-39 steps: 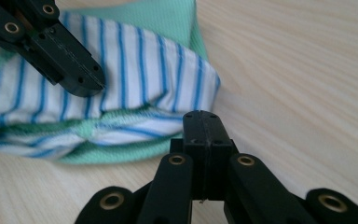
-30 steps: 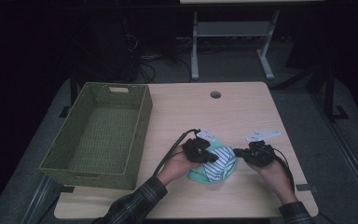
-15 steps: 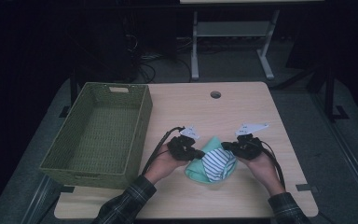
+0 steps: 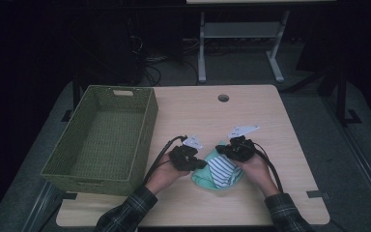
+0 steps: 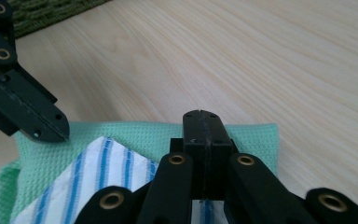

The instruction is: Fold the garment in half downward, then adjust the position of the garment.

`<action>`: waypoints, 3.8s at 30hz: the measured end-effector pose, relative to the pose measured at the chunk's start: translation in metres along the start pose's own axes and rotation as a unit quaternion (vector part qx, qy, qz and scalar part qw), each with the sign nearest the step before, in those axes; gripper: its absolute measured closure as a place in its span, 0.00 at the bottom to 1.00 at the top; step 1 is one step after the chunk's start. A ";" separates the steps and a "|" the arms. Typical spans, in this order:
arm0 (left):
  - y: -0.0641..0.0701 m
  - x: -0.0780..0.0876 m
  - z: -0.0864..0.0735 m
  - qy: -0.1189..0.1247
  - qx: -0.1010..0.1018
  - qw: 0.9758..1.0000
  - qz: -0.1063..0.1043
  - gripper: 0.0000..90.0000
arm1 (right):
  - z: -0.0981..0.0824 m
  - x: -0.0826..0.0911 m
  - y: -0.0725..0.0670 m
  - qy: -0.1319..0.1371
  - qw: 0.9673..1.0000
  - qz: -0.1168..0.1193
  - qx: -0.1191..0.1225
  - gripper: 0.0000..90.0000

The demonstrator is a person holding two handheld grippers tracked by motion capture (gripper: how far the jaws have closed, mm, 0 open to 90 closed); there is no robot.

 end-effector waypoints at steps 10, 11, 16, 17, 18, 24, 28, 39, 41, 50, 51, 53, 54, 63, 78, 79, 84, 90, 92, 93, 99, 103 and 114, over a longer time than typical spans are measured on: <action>-0.008 -0.010 -0.009 -0.039 -0.006 0.999 0.026 0.99 | -0.011 -0.018 -0.002 -0.032 0.999 0.010 0.002 1.00; -0.008 -0.012 -0.010 -0.040 -0.004 0.999 0.029 0.99 | -0.013 -0.020 -0.003 -0.039 0.999 0.011 0.003 1.00; -0.009 -0.014 -0.011 -0.044 -0.009 0.999 0.032 1.00 | -0.013 -0.022 -0.004 -0.039 0.999 0.010 0.006 1.00; -0.009 -0.014 -0.011 -0.042 -0.008 0.999 0.032 1.00 | -0.013 -0.022 -0.004 -0.039 0.999 0.010 0.005 1.00; -0.009 -0.014 -0.010 -0.042 -0.011 0.999 0.033 1.00 | -0.013 -0.021 -0.004 -0.039 0.999 0.010 0.005 1.00; -0.007 -0.008 -0.009 -0.034 -0.005 0.999 0.031 0.96 | -0.008 -0.012 -0.002 -0.021 1.000 0.006 0.005 1.00; -0.004 -0.001 -0.011 -0.024 -0.004 0.999 0.030 0.91 | -0.002 -0.002 0.004 -0.008 1.000 -0.004 0.002 1.00; -0.006 0.019 -0.030 -0.012 0.008 0.998 0.054 0.60 | 0.017 -0.008 0.023 -0.006 1.000 -0.011 -0.001 1.00; -0.009 0.022 -0.035 -0.012 0.008 0.998 0.062 0.54 | 0.018 -0.013 0.024 -0.014 1.000 -0.012 0.002 1.00; -0.011 0.018 -0.053 -0.017 0.016 0.996 0.088 0.16 | 0.017 -0.032 0.026 -0.037 0.999 -0.004 0.003 1.00; -0.011 0.017 -0.054 -0.017 0.015 0.996 0.088 0.15 | 0.015 -0.034 0.027 -0.042 0.999 -0.003 0.003 1.00; -0.012 0.018 -0.054 -0.008 0.017 0.996 0.090 0.14 | 0.012 -0.037 0.029 -0.049 0.999 -0.005 0.003 1.00; -0.013 0.018 -0.055 -0.005 0.016 0.996 0.091 0.14 | 0.011 -0.037 0.029 -0.053 0.999 -0.006 0.001 1.00; -0.014 0.016 -0.056 -0.008 0.015 0.996 0.091 0.14 | -0.004 -0.030 0.040 -0.076 0.997 -0.020 -0.006 1.00; -0.017 0.013 -0.058 -0.018 0.014 0.996 0.092 0.14 | -0.032 0.001 0.053 -0.079 0.996 -0.040 -0.029 1.00; -0.017 0.013 -0.058 -0.019 0.014 0.995 0.093 0.14 | -0.033 0.003 0.053 -0.079 0.996 -0.040 -0.030 1.00; -0.018 0.014 -0.058 -0.018 0.015 0.995 0.095 0.14 | -0.040 0.013 0.050 -0.074 0.996 -0.043 -0.033 1.00; -0.018 0.013 -0.058 -0.020 0.016 0.995 0.094 0.14 | -0.047 0.025 0.046 -0.070 0.996 -0.043 -0.031 1.00; -0.018 0.013 -0.058 -0.021 0.015 0.995 0.095 0.14 | -0.050 0.029 0.043 -0.068 0.996 -0.043 -0.032 1.00; -0.018 0.012 -0.058 -0.021 0.014 0.995 0.094 0.14 | -0.051 0.030 0.042 -0.067 0.996 -0.043 -0.033 1.00; -0.018 0.012 -0.058 -0.023 0.014 0.995 0.093 0.14 | -0.059 0.041 0.034 -0.063 0.997 -0.040 -0.037 1.00; -0.017 0.012 -0.057 -0.024 0.013 0.995 0.093 0.14 | -0.060 0.047 0.031 -0.055 0.997 -0.042 -0.036 1.00; -0.017 0.010 -0.057 -0.022 0.011 0.996 0.091 0.14 | -0.035 0.027 0.040 -0.041 0.998 -0.041 -0.031 1.00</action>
Point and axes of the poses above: each handheld gripper's, and its own axes: x roughly backward along the jaws, z roughly out of its top, y roughly to its right, the point moved 5 cm from there along -x, roughly forward along the jaws, and after that the axes turned 14 degrees about x, right-handed, at the moved point
